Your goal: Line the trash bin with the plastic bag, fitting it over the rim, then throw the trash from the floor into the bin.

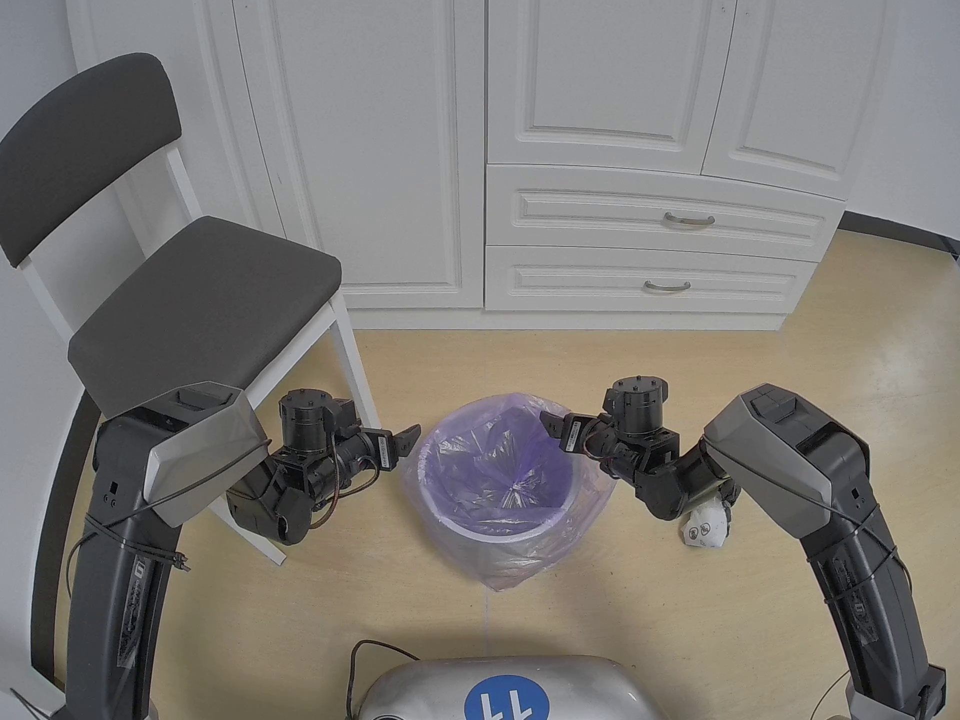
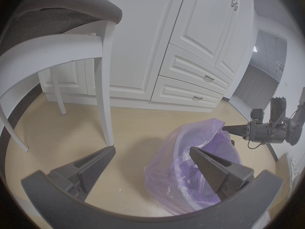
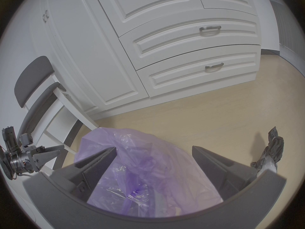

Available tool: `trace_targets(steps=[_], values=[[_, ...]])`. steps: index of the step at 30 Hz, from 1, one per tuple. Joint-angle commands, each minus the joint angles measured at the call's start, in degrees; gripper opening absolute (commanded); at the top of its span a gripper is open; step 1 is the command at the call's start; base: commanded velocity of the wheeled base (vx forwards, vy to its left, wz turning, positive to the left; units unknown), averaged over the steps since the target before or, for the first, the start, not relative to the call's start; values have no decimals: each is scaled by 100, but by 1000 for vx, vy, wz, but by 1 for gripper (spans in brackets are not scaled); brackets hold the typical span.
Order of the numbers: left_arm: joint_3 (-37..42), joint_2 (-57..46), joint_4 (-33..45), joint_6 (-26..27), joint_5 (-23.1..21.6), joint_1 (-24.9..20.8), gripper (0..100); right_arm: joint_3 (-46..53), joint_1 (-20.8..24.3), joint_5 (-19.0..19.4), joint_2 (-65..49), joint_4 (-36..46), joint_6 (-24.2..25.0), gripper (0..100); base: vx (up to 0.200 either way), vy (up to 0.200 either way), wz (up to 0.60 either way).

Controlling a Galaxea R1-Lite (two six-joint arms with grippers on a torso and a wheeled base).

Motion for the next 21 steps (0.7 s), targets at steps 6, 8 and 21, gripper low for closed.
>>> trace_targets(steps=[6, 8, 21], values=[[-13, 24, -4, -2, 5, -1, 100, -553, -189, -63, 298, 27, 34, 100, 0, 0, 0], [-13, 24, -4, -2, 5, 8, 100, -703, -207, -63, 447, 27, 69, 100, 0, 0, 0], [-48, 68, -4, -2, 5, 8, 100, -1555, -180, -116, 992, 308, 447, 100, 0, 0, 0]])
